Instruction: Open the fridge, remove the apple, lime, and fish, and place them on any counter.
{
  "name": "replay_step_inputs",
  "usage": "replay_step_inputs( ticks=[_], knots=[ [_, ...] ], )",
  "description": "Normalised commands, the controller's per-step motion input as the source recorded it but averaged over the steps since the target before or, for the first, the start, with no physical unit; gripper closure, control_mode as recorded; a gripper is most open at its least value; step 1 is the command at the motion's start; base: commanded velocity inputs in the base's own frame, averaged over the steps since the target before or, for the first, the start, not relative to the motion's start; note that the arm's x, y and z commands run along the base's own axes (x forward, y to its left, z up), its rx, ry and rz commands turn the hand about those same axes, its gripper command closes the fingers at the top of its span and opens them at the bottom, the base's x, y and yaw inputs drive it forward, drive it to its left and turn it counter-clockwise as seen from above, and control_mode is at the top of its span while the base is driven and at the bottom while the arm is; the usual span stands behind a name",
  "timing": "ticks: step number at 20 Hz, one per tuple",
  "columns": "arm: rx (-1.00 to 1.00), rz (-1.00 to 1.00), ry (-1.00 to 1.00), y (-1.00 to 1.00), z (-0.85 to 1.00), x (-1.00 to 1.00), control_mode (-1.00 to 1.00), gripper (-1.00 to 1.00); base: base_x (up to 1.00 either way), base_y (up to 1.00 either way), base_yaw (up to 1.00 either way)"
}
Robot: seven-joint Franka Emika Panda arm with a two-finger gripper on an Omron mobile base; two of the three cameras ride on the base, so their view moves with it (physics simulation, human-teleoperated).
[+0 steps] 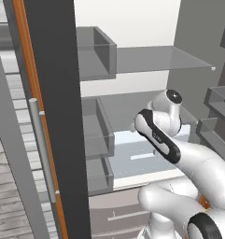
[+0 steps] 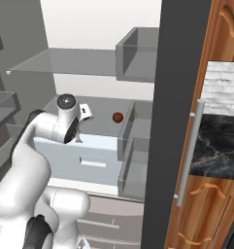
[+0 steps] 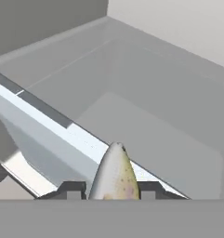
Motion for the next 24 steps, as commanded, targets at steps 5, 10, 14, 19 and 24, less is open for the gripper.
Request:
replay_step_inputs(
  ticks=[5, 10, 14, 19, 24],
  knots=[
    [-0.09, 0.21, 0.05, 0.12, 0.51, -0.84, -1.0, 1.0, 0.0, 0.0, 0.0],
    [-0.12, 0.14, 0.0, 0.07, 0.35, -0.9, -1.0, 1.0, 0.0, 0.0, 0.0],
    [-0.11, 0.0, 0.0, 0.0, 0.49, -0.9, -1.0, 1.0, 0.0, 0.0, 0.0],
    [-0.05, 0.0, 0.03, 0.0, 0.51, -0.7, -1.0, 1.0, 0.0, 0.0, 0.0],
    [0.0, 0.0, 0.07, 0.0, 0.31, -0.32, -1.0, 1.0, 0.0, 0.0, 0.0]
  ],
)
